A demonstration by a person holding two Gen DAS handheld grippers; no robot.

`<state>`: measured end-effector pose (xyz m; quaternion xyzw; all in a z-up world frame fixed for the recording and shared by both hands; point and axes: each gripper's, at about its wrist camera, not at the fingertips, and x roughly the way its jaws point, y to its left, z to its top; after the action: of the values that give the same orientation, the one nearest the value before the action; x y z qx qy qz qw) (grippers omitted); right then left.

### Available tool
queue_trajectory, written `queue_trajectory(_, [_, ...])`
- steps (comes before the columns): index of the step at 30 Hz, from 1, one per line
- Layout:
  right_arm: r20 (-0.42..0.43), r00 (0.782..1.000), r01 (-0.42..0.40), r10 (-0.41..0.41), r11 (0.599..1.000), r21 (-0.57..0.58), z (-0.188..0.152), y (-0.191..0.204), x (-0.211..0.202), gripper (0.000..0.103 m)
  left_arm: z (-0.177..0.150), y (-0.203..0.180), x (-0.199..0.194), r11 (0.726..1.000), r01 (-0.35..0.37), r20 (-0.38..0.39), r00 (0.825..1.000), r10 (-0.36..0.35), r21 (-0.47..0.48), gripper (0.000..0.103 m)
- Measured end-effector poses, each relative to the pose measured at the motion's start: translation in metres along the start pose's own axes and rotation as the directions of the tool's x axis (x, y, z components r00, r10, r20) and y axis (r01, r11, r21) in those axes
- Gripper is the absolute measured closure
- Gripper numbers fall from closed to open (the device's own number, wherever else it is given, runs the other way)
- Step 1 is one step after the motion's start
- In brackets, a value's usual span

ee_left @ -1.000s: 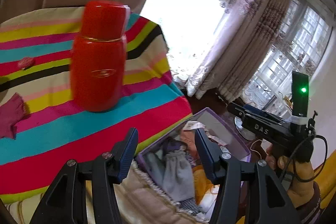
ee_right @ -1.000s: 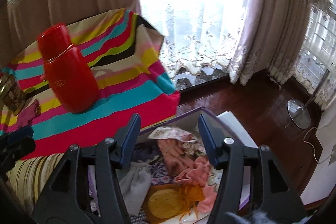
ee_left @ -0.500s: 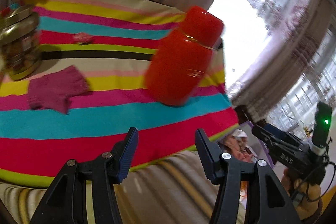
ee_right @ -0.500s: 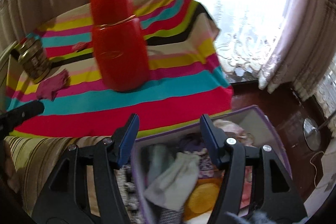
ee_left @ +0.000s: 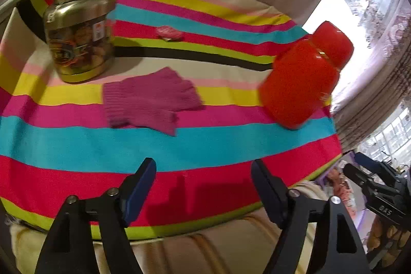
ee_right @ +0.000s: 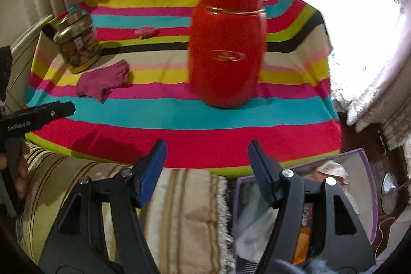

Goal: Organize soft objects
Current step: 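Move both open tools back over the cushion, then lower the left tool onto the pink knit glove and close on it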

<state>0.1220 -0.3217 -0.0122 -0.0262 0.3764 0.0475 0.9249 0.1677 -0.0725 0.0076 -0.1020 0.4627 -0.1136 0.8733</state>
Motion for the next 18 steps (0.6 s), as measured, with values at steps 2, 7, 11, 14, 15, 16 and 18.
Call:
queue_trajectory(2, [-0.01, 1.0, -0.014, 0.013, 1.0, -0.008, 0.003, 0.005, 0.005, 0.033, 0.004, 0.011, 0.007, 1.0, -0.008, -0.03, 1.0, 0.008, 0.001, 0.02])
queue_trajectory(7, [-0.03, 0.999, -0.036, 0.035, 0.999, -0.034, 0.008, 0.019, 0.017, 0.03, 0.014, 0.027, 0.022, 0.998, -0.045, -0.084, 0.995, 0.049, 0.05, 0.02])
queue_trajectory(11, [-0.05, 0.998, -0.052, 0.05, 0.997, -0.052, 0.011, 0.028, 0.026, 0.029, 0.026, 0.043, 0.032, 0.995, -0.073, -0.103, 0.991, 0.08, 0.071, 0.02])
queue_trajectory(14, [-0.059, 0.997, -0.061, 0.057, 0.996, -0.061, 0.013, 0.032, 0.032, 0.029, 0.036, 0.06, 0.038, 0.988, -0.13, -0.102, 0.985, 0.137, 0.079, 0.02])
queue_trajectory(15, [-0.062, 0.996, -0.064, 0.06, 0.996, -0.064, 0.014, 0.033, 0.034, 0.029, 0.038, 0.065, 0.04, 0.985, -0.151, -0.101, 0.982, 0.159, 0.084, 0.02])
queue_trajectory(16, [-0.064, 0.996, -0.066, 0.062, 0.996, -0.066, 0.014, 0.035, 0.035, 0.029, 0.04, 0.069, 0.042, 0.98, -0.176, -0.098, 0.978, 0.185, 0.096, 0.02])
queue_trajectory(18, [-0.071, 0.995, -0.071, 0.066, 0.995, -0.072, 0.017, 0.038, 0.04, 0.028, 0.042, 0.07, 0.046, 0.958, -0.229, -0.084, 0.966, 0.246, 0.171, 0.02])
